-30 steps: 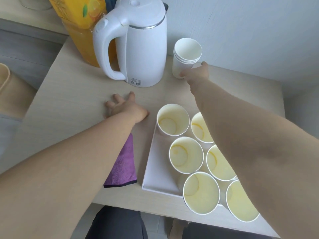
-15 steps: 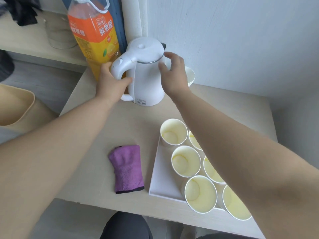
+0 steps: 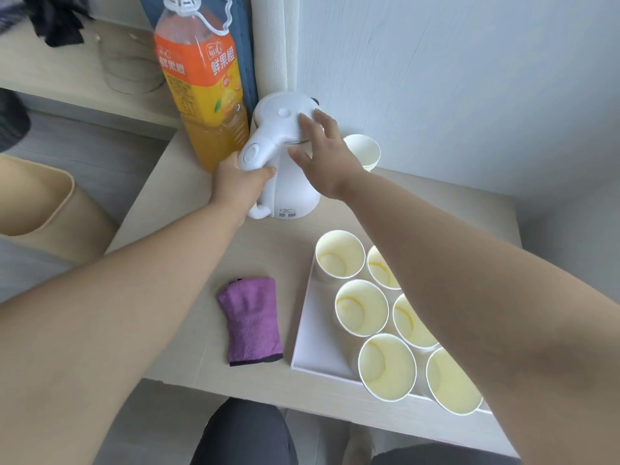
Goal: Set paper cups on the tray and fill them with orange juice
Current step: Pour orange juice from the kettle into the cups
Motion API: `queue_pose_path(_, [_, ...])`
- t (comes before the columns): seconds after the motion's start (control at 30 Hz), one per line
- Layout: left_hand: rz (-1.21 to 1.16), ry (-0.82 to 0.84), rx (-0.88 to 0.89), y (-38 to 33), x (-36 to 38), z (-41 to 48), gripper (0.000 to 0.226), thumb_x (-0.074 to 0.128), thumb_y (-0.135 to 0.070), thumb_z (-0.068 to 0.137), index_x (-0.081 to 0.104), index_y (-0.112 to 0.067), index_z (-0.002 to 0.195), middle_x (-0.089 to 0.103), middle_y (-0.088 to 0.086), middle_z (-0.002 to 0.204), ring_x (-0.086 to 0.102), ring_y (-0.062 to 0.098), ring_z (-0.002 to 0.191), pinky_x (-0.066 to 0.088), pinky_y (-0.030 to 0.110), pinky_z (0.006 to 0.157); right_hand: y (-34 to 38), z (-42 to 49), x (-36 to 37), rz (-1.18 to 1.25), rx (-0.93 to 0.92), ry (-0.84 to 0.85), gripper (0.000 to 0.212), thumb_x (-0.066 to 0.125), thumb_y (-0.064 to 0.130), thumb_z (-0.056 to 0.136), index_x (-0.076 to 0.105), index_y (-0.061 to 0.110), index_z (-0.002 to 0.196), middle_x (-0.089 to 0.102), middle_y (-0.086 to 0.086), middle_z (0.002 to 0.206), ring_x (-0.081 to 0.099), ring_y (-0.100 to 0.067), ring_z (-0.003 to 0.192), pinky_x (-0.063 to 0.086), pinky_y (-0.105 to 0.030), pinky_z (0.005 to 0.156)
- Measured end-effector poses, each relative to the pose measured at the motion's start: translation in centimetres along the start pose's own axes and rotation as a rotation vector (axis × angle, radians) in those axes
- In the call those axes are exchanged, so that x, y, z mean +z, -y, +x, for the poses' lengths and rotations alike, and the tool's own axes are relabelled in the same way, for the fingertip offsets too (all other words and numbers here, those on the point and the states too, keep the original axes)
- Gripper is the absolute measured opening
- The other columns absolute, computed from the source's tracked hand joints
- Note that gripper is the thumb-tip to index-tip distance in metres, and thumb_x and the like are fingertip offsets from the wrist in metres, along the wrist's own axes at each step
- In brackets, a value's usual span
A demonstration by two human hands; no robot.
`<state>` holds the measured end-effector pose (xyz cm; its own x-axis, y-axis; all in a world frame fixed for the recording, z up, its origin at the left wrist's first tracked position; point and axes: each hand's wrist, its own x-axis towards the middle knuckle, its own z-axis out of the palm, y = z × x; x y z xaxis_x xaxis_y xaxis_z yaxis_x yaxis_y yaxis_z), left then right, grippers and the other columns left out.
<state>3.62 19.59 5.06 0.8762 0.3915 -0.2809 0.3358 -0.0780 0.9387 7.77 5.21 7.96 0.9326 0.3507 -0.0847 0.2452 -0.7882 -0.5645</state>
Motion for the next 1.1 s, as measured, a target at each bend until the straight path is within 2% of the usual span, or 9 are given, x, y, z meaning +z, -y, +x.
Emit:
queue_pose_path(0.1, [-0.003,-0.037,0.008,0.0,-0.7,-1.5,0.021,0.068,-0.013,0.083,0.057,-0.016,0.1,0.061,0.007,0.101,0.057,0.024,0.092,0.042,0.015,0.035,0.5,-1.4,-0.4,-0.025,-0.003,0.034,0.062,0.042,0.039,0.099,0.016,0.02,0.152,0.005,-0.004,0.158,0.026,-0.029,0.141,0.025,-0.039,0.114])
queue_pose_path(0.23, [0.109,-0.042,0.091,-0.2,-2.5,-3.1,0.021,0.068,-0.015,0.082,0.056,-0.018,0.099,0.06,0.002,0.095,0.056,0.018,0.086,0.042,0.023,0.07,1.7,-3.2,-0.4,-0.042,0.015,0.056,0.062,0.042,0.04,0.099,0.016,0.02,0.152,0.007,-0.005,0.158,0.031,-0.031,0.138,0.03,-0.042,0.111])
queue_pose_path(0.3, [0.148,-0.026,0.116,-0.5,-3.7,-3.9,0.022,0.067,-0.013,0.081,0.057,-0.019,0.1,0.06,0.002,0.095,0.056,0.019,0.086,0.042,0.025,0.074,2.2,-4.1,-0.3,-0.028,0.01,0.043,0.059,0.043,0.039,0.098,0.022,0.02,0.15,0.014,-0.007,0.156,0.033,-0.032,0.136,0.03,-0.042,0.111])
queue_pose_path(0.47, [0.221,0.028,0.141,-1.0,-7.7,-6.9,0.021,0.068,-0.008,0.079,0.058,-0.018,0.095,0.057,-0.005,0.075,0.054,0.017,0.075,0.041,0.026,0.067,3.8,-6.9,-1.1,-0.019,-0.027,0.024,0.043,0.044,0.038,0.098,0.046,0.02,0.137,0.039,-0.01,0.139,0.04,-0.031,0.128,0.03,-0.037,0.109])
queue_pose_path(0.57, [0.294,0.055,0.165,-2.3,-9.8,-8.9,0.019,0.066,-0.004,0.08,0.056,-0.021,0.081,0.054,-0.003,0.069,0.051,0.012,0.062,0.041,0.023,0.058,5.5,-8.3,-2.2,0.021,-0.057,-0.007,0.037,0.051,0.037,0.095,0.054,0.015,0.125,0.047,-0.01,0.129,0.043,-0.029,0.123,0.034,-0.035,0.104])
queue_pose_path(0.67, [0.322,0.099,0.186,-4.0,-11.7,-10.9,0.024,0.064,0.0,0.081,0.054,-0.02,0.075,0.05,0.002,0.064,0.047,0.014,0.056,0.038,0.017,0.05,7.2,-9.9,-3.3,0.053,-0.101,0.01,0.041,0.057,0.035,0.093,0.051,0.017,0.129,0.046,-0.008,0.131,0.045,-0.025,0.123,0.035,-0.031,0.103])
queue_pose_path(0.8, [0.337,0.146,0.186,-6.0,-13.5,-13.2,0.021,0.065,0.0,0.08,0.055,-0.018,0.075,0.047,0.004,0.061,0.044,0.013,0.052,0.035,0.022,0.054,9.2,-11.8,-4.8,0.051,-0.135,0.066,0.053,0.059,0.037,0.092,0.043,0.026,0.141,0.044,-0.005,0.134,0.048,-0.017,0.12,0.031,-0.017,0.091])
queue_pose_path(0.9, [0.355,0.175,0.194,-6.8,-14.2,-14.4,0.021,0.066,0.0,0.08,0.055,-0.017,0.074,0.046,0.006,0.059,0.043,0.015,0.053,0.035,0.025,0.056,9.8,-12.9,-5.8,0.009,-0.127,0.104,0.05,0.06,0.041,0.09,0.048,0.031,0.138,0.044,-0.005,0.132,0.049,-0.017,0.118,0.03,-0.017,0.089])
queue_pose_path(1.1, [0.447,0.223,0.216,-7.5,-14.4,-15.9,0.025,0.068,0.001,0.078,0.051,-0.015,0.069,0.047,0.006,0.059,0.044,0.018,0.056,0.035,0.027,0.059,10.1,-15.0,-7.0,-0.053,-0.129,0.141,0.049,0.06,0.04,0.09,0.049,0.028,0.137,0.048,-0.002,0.132,0.049,-0.017,0.121,0.032,-0.019,0.091])
